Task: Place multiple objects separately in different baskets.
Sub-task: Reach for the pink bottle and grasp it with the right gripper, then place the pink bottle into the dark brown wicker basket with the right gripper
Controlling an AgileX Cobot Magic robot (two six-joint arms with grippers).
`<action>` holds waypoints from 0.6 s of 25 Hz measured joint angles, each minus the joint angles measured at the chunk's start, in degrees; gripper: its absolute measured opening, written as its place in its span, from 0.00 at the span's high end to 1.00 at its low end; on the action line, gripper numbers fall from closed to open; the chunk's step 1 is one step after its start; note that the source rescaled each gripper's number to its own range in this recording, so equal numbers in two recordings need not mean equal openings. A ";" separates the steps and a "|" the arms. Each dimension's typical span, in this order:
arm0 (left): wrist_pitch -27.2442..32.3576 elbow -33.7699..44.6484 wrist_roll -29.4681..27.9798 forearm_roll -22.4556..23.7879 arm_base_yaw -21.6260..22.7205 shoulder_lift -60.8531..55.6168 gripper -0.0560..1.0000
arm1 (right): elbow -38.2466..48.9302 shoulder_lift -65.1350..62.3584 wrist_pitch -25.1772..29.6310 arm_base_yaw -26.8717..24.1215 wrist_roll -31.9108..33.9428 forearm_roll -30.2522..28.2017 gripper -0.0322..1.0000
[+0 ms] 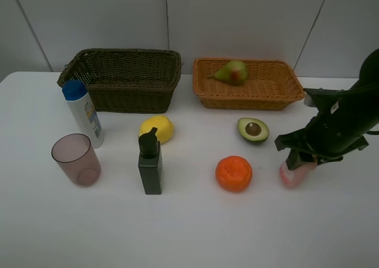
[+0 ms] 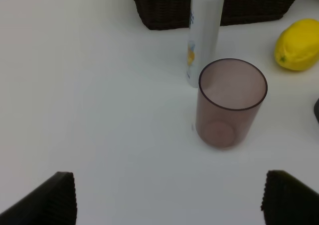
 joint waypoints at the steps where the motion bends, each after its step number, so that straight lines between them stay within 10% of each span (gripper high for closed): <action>1: 0.00 0.00 0.00 0.00 0.00 0.00 0.00 | 0.00 -0.82 0.35 0.00 0.00 -0.13 0.97; 15: 0.00 0.00 0.00 0.00 0.00 0.00 0.00 | -10.86 -6.88 17.54 0.00 -1.29 -1.94 0.97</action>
